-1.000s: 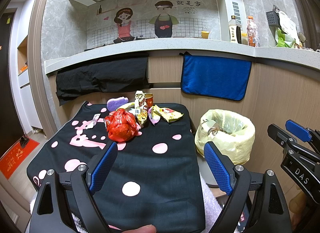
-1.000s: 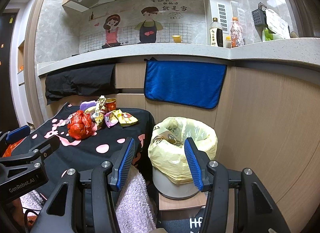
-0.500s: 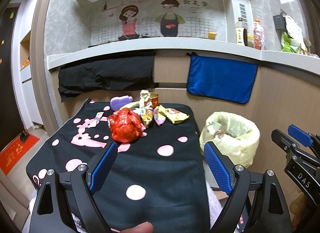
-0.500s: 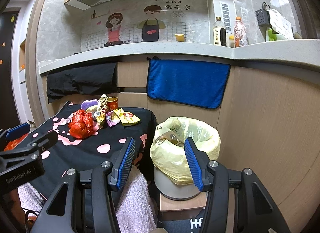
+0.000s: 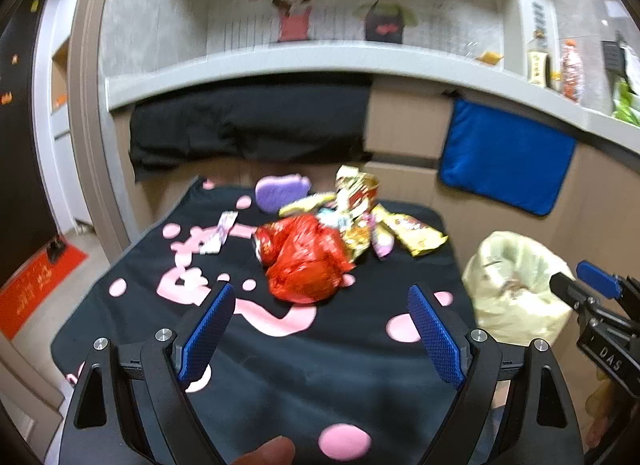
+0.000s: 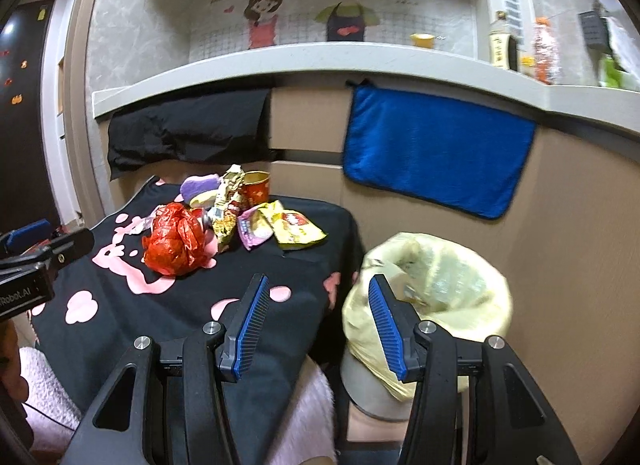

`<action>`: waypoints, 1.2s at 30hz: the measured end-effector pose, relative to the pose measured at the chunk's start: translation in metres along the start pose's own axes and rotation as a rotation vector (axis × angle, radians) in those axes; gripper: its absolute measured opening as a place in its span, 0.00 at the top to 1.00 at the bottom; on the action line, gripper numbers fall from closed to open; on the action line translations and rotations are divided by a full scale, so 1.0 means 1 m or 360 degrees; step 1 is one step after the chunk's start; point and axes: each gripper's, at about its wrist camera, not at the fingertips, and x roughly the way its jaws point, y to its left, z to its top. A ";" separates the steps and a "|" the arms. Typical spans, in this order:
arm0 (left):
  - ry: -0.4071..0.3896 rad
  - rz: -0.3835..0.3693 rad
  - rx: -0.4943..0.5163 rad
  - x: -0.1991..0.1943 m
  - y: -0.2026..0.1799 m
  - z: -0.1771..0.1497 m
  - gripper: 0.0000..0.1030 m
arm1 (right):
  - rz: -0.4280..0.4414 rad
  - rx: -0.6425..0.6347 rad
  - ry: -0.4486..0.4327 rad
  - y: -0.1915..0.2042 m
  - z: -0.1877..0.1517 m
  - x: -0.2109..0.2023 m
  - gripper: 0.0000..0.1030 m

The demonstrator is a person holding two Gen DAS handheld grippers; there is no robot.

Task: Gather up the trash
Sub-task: 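Grasp the red plastic bag with the left tool while the right tool grasps a snack wrapper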

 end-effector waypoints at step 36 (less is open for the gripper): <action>0.0450 -0.0304 -0.0295 0.177 0.078 0.031 0.39 | 0.0340 0.0002 0.0232 0.036 0.066 0.201 0.53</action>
